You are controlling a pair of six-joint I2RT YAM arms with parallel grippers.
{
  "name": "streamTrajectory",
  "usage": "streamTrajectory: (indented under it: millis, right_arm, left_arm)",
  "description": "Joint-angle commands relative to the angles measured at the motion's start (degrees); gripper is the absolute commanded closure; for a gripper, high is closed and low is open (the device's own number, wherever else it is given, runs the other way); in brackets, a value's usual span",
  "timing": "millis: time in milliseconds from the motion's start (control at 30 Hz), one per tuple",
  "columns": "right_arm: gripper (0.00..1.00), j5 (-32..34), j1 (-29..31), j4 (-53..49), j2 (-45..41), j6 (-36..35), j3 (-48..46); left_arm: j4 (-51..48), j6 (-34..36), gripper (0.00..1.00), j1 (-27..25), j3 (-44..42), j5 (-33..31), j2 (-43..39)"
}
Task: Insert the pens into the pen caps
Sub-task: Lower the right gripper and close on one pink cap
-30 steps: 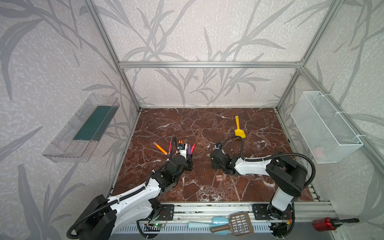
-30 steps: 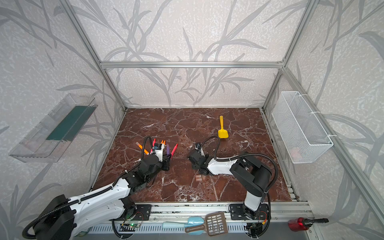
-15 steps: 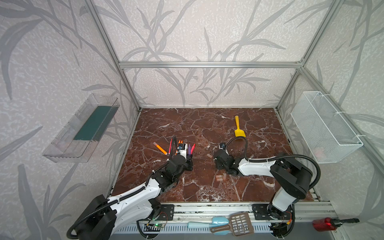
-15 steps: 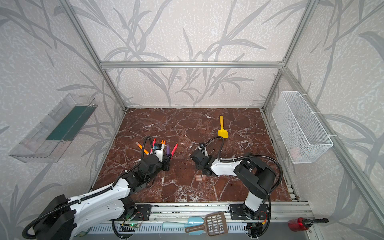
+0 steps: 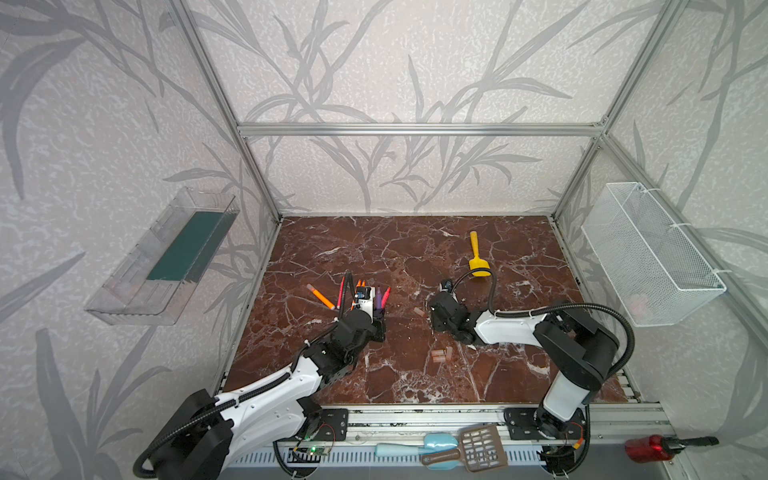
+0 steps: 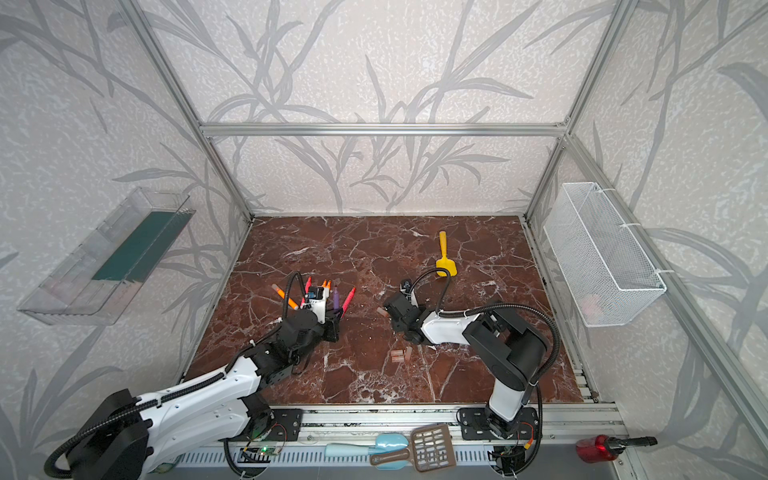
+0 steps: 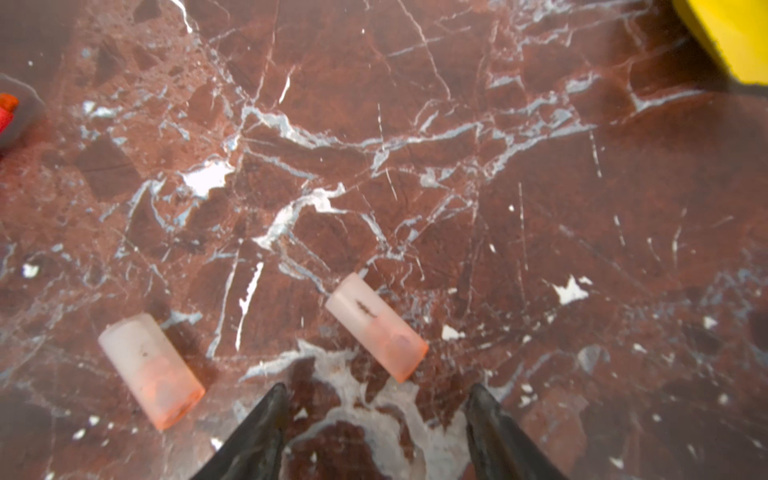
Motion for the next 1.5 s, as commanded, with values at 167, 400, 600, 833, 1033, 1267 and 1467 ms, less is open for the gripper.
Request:
streamTrajectory:
  millis: [167, 400, 600, 833, 1033, 1267, 1467]
  right_arm:
    - [0.45, -0.5, -4.1, -1.7, 5.1, -0.7, 1.3]
    - [0.45, 1.5, -5.8, -2.4, 6.7, -1.6, 2.9]
    - [0.49, 0.5, -7.4, -2.6, 8.4, -2.4, 4.5]
    - [0.59, 0.7, -7.8, -3.9, 10.5, -2.7, 6.8]
    - [0.75, -0.3, -7.9, -4.3, 10.6, -2.3, 6.9]
    - [0.91, -1.8, -7.9, -3.8, 9.1, -0.9, 5.6]
    - [0.95, -2.9, -7.9, -2.4, 5.0, 0.4, 2.9]
  left_arm:
    - [0.4, -0.3, 1.0, 0.2, 1.4, -0.2, -0.6]
    - [0.9, -0.3, 1.0, 0.2, 1.6, 0.0, 0.3]
    - [1.2, -0.3, 1.0, 0.2, 1.7, 0.0, 0.8]
    - [1.4, -0.1, 1.0, 0.2, 1.7, -0.1, 1.1]
    - [1.5, -0.1, 1.0, 0.2, 1.6, 0.1, 0.9]
    - [2.1, 0.0, 1.0, 0.3, 1.3, 0.3, 0.5]
    - [3.2, 0.5, 1.0, 0.2, 0.5, 2.1, -0.1]
